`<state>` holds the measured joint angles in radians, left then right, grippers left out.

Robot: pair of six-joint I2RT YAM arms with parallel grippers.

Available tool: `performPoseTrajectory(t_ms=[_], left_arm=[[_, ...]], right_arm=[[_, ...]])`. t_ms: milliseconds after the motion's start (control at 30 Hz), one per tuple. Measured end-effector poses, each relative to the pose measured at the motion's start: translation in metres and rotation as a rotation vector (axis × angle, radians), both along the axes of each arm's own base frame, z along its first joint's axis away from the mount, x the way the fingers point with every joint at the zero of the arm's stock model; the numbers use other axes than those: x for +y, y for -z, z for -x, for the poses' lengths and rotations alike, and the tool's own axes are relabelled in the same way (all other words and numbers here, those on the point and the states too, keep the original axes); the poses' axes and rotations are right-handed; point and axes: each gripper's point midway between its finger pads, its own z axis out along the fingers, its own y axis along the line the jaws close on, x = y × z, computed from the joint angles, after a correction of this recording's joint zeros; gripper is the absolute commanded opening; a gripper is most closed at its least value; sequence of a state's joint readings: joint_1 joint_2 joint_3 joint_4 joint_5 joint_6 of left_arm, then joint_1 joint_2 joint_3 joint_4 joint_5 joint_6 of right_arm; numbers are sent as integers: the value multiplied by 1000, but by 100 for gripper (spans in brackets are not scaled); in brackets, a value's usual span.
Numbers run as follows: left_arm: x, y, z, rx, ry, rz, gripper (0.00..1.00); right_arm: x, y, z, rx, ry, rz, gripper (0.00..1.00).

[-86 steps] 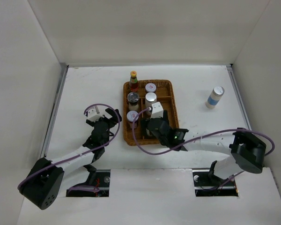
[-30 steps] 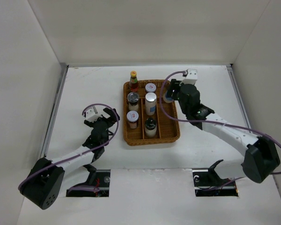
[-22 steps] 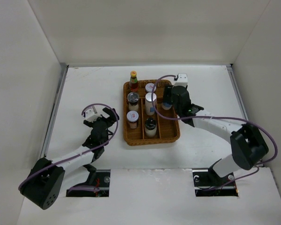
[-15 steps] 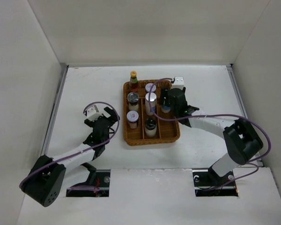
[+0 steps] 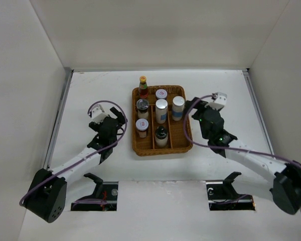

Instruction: Organize the condiment bottles

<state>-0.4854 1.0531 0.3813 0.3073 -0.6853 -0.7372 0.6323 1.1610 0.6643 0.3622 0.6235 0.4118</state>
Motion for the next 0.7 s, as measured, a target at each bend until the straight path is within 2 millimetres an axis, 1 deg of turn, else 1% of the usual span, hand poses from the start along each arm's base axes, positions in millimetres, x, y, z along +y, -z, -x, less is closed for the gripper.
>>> performPoseTrajectory(t_ms=[67,133,200,300,367,467,633,667,700], left_arm=[[0,-9,-4,-1,-4,4,100],[0,-18,-9,-10,-9,10,100],[0,-24,-12,-15,-13,13,100],[-1,-25,-15,-6,-16,9,100],[1,-22,-16,7,-19,4,100],[8,-14,-17,33,-40,-7,100],[18,-5,-20,57,-71,-15,100],[19,-4,-20,61,-71,-15,100],[18,-3,-20,64,-69,-15,100]], right_arm=[[-17,5,14,-17,32,-54,100],[-33,20,26,-12,70,-95,100],[-48,40,36,6,114,-121,100],[-66,69,44,43,173,-131,100],[-77,80,46,58,213,-140,100],[-87,82,45,54,253,-173,100],[-89,77,42,32,272,-225,99],[-89,77,41,30,271,-233,97],[-88,77,41,30,268,-239,92]])
